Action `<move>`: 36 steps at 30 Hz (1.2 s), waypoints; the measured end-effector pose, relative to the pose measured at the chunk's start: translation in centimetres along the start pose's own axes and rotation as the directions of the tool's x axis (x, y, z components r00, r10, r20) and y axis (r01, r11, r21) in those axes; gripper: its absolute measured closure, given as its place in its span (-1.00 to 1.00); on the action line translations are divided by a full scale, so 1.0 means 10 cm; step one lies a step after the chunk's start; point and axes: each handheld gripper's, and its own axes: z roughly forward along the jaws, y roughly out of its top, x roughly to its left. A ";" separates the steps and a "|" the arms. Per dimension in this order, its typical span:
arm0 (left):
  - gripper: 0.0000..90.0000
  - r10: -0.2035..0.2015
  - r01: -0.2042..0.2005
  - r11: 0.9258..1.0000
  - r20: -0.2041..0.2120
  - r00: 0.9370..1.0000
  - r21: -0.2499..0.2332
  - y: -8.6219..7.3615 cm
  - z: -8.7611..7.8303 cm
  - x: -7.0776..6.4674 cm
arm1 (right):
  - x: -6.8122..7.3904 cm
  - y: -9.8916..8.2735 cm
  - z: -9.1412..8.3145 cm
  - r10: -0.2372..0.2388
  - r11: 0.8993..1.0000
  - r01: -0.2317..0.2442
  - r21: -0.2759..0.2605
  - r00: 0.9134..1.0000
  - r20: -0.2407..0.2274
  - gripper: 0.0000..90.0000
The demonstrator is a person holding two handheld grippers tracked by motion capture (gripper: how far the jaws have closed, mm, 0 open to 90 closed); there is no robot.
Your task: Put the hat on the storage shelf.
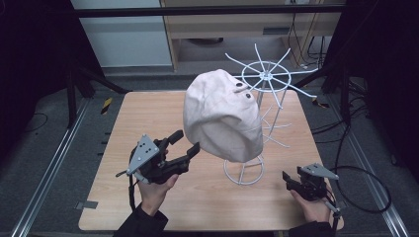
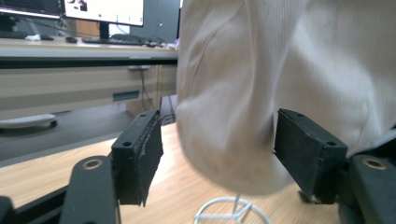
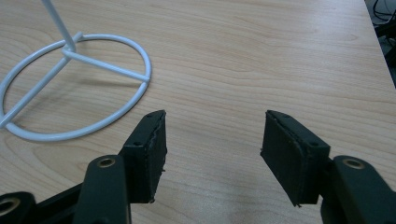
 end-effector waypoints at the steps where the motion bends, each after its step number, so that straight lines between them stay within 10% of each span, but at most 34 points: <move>1: -0.32 0.004 -0.004 1.000 -0.008 1.000 0.003 -0.01 -0.02 0.01 | 0.00 0.00 0.01 -0.008 1.000 0.008 -0.002 1.000 0.003 -0.11; 14: -0.46 0.043 -0.034 0.994 -0.088 0.995 0.104 -0.14 -0.26 0.22 | 0.00 -0.01 0.01 -0.011 1.000 0.011 -0.003 1.000 0.005 -0.14; 22: -0.48 0.072 -0.028 0.974 -0.189 0.979 0.223 -0.45 -0.45 0.50 | -0.01 -0.01 0.01 -0.003 1.000 0.003 -0.004 1.000 0.008 -0.17; 28: -0.47 0.026 0.061 0.955 -0.288 0.957 0.290 -0.73 -0.60 0.82 | -0.01 -0.01 0.02 0.004 1.000 -0.004 -0.003 1.000 0.008 -0.24; 34: -0.44 0.039 0.122 0.926 -0.413 0.910 0.358 -1.03 -0.75 1.15 | -0.03 -0.02 0.02 0.015 1.000 -0.014 -0.008 1.000 0.017 -0.32; 35: -0.41 0.043 0.146 0.914 -0.448 0.893 0.379 -1.11 -0.79 1.25 | -0.04 -0.03 0.02 0.015 1.000 -0.015 -0.011 1.000 0.016 -0.34; 36: -0.41 0.043 0.146 0.914 -0.448 0.893 0.379 -1.11 -0.79 1.25 | -0.04 -0.03 0.02 0.015 1.000 -0.015 -0.011 1.000 0.016 -0.34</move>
